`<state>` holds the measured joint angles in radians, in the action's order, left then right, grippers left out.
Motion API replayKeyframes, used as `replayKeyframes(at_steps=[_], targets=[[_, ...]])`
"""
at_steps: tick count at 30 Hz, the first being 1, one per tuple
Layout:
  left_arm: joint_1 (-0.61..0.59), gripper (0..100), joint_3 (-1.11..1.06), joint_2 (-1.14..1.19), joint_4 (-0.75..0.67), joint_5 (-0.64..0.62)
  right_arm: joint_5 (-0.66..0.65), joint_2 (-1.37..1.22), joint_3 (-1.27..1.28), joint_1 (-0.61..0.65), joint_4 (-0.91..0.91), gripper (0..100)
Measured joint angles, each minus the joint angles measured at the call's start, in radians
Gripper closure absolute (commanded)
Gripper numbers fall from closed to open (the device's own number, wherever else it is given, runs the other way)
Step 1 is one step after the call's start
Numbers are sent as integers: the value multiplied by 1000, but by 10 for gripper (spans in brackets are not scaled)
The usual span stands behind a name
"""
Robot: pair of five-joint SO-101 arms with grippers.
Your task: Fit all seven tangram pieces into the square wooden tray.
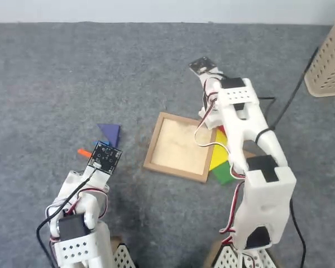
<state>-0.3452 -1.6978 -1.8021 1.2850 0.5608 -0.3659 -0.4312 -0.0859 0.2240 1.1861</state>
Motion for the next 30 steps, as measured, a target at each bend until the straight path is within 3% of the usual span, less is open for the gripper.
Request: replayKeyframes(at_steps=[3, 8, 20, 30], targets=[[0, 986, 0, 0, 0, 0, 0, 0, 0, -31, 0, 855], [0, 986, 0, 0, 0, 0, 0, 0, 0, -80, 0, 995], [0, 986, 0, 0, 0, 0, 124, 100, 2, -242, 75, 994], [0, 986, 0, 0, 0, 0, 129, 483, 221, -239, 92, 993]])
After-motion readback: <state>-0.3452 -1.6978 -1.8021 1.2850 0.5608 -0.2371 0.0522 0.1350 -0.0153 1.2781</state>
